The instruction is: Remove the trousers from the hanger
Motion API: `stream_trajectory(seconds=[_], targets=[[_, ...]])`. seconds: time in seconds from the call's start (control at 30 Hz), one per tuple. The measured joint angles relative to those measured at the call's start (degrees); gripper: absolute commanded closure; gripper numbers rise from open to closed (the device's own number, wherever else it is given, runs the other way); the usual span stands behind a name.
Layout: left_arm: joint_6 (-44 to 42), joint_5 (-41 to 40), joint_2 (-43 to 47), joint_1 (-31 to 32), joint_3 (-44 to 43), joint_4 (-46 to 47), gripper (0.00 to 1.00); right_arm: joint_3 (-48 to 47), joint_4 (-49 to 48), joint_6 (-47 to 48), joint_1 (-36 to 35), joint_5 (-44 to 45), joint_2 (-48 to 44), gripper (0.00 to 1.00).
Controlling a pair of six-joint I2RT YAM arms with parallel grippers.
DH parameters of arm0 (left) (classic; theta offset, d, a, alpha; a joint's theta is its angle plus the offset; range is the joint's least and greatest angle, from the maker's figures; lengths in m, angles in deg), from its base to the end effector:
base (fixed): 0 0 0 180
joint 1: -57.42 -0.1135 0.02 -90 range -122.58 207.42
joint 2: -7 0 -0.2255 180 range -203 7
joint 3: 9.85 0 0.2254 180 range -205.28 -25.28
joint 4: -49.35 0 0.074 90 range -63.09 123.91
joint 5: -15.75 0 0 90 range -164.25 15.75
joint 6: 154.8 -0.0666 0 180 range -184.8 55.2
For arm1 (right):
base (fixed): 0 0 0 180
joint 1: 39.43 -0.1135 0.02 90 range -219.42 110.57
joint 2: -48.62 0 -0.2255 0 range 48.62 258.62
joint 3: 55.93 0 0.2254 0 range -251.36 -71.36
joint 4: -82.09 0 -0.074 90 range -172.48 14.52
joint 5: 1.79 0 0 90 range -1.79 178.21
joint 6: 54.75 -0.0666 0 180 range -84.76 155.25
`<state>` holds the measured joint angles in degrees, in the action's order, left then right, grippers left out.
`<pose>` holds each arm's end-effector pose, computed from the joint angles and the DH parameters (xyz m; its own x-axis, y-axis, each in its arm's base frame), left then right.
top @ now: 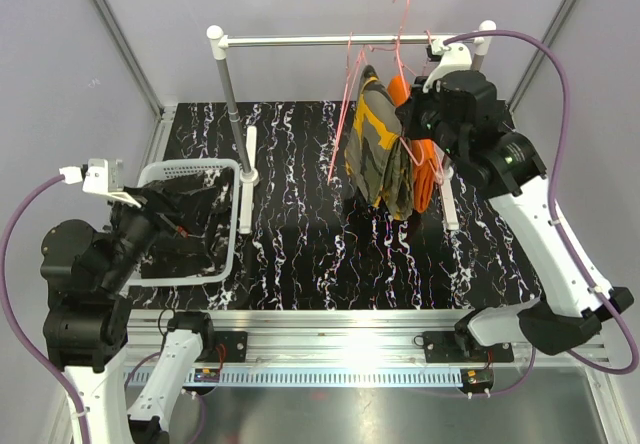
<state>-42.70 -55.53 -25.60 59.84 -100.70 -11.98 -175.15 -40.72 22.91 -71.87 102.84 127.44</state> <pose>0.0845 -0.0250 0.4193 -0.1852 -0.3488 -0.9187 0.3135 0.8650 -0.3917 0.2457 0.1363 0.4408 -0.3055 0.0509 -0.9508 -0.2556 0.9576 0.1333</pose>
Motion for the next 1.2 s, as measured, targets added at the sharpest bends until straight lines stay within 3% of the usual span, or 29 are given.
stream_trajectory(seconds=[0.3,0.63,0.73,0.9,0.97,1.13,1.2], targets=[[2.89,6.56,-3.34,0.0,1.31,12.66,0.01,2.69,-0.5,-0.46,0.0,-3.93,-6.56,1.0],[1.03,6.97,-5.88,2.27,1.27,12.68,0.01,15.08,0.24,-4.85,0.04,-11.56,-19.87,1.0],[-1.57,0.24,-8.96,12.35,1.11,11.91,0.01,17.55,1.25,-6.38,0.09,-14.1,-23.63,1.0],[-4.55,-22.23,-17.14,42.8,1.03,11.63,0.01,20.61,1.97,-7.58,0.09,-16.46,-27.69,1.0],[-4.85,-29.88,-19.82,52.13,1.07,12.17,0.01,22.14,1.99,-8.0,0.09,-16.48,-28.72,1.0],[-8.09,-51.63,-23.96,76.59,3.52,21.49,0.01,23.04,5.29,-9.6,0.09,-15.78,-29.4,1.0],[-10.51,-58.27,-26.93,83.38,3.34,26.03,0.01,22.91,7.15,-10.32,0.09,-15.37,-29.62,1.0]])
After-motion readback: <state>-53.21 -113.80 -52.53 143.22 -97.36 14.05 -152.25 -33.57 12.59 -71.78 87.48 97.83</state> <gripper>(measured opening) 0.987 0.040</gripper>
